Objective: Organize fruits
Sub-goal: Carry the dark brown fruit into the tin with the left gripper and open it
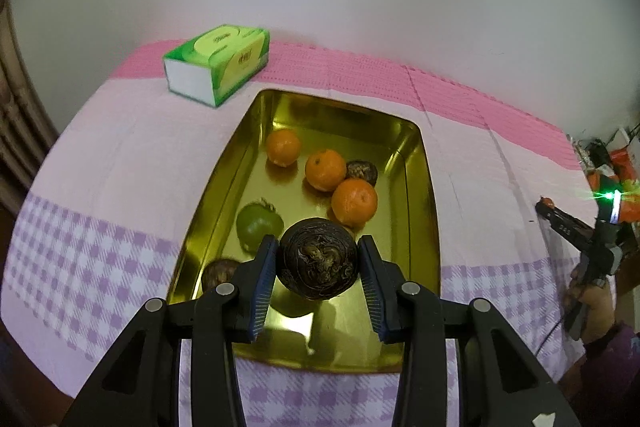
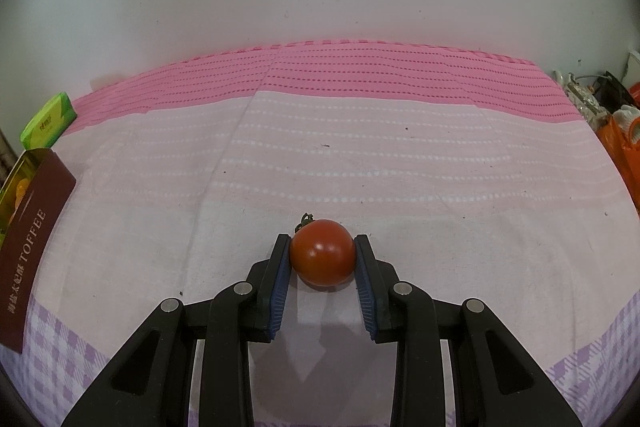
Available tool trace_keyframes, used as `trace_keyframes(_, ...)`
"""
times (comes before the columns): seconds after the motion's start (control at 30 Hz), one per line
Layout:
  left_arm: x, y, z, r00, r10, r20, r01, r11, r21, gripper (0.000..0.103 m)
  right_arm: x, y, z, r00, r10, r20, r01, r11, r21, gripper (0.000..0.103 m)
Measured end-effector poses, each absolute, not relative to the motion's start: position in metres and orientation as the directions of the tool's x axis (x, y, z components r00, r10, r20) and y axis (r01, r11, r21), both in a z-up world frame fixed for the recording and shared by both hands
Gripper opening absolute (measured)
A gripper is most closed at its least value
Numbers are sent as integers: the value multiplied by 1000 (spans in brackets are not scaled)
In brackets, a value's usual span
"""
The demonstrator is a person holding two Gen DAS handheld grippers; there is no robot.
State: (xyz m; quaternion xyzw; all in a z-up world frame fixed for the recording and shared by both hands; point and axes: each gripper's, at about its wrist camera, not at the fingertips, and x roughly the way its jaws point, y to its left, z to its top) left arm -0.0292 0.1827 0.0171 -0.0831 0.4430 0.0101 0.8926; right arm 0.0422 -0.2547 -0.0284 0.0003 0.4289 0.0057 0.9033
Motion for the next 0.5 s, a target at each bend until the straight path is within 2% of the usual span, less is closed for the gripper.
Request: trace_keyframes(0.5, 13, 179, 3, 590, 8, -807, -99, 993, -62, 37, 43, -255, -28, 632, 11, -775, -10, 1000, 6, 32)
